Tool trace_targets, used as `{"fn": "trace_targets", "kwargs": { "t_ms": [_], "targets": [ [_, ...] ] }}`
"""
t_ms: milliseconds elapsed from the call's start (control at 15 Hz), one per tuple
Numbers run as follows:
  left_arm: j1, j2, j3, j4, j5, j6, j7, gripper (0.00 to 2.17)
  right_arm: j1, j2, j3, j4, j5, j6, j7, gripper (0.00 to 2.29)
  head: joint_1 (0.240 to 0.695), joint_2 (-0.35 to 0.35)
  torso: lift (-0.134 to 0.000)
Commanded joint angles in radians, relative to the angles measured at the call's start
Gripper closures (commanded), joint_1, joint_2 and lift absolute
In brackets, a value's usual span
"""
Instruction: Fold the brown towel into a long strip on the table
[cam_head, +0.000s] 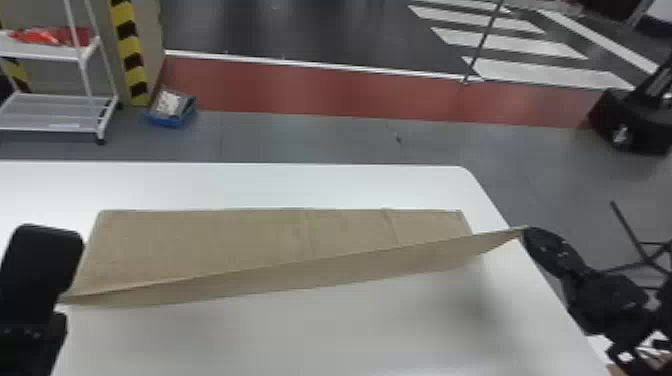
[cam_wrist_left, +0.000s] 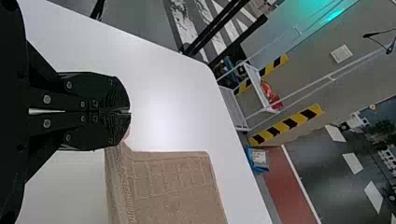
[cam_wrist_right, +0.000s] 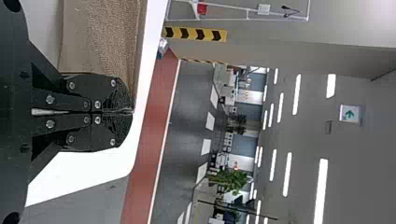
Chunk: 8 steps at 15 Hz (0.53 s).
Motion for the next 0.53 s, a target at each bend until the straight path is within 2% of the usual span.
{"fn": "trace_targets", "kwargs": {
  "t_ms": [0,267,467],
  "targets": [
    [-0.074,-0.010,-0.001,0.073,0.041,0.000,-0.001,1.18,-0.054,0.000,0.019,0.033,0.037,0.047,-0.003,1.53,0.695,-0.247,-0.123],
    [-0.240,-0.034,-0.001,0.255,0.067,-0.006,0.001,1.18,-0.176,-0.004,0.055,0.156,0.085,0.065,-0.008,1.53,0.695,-0.245,-0.123],
    [-0.352,-0.048,0.009,0.376,0.087,-0.019,0.005,1.18,-0.253,-0.008,0.091,0.201,0.130,0.102,-0.035,1.53,0.695,-0.236,-0.123]
  ]
}}
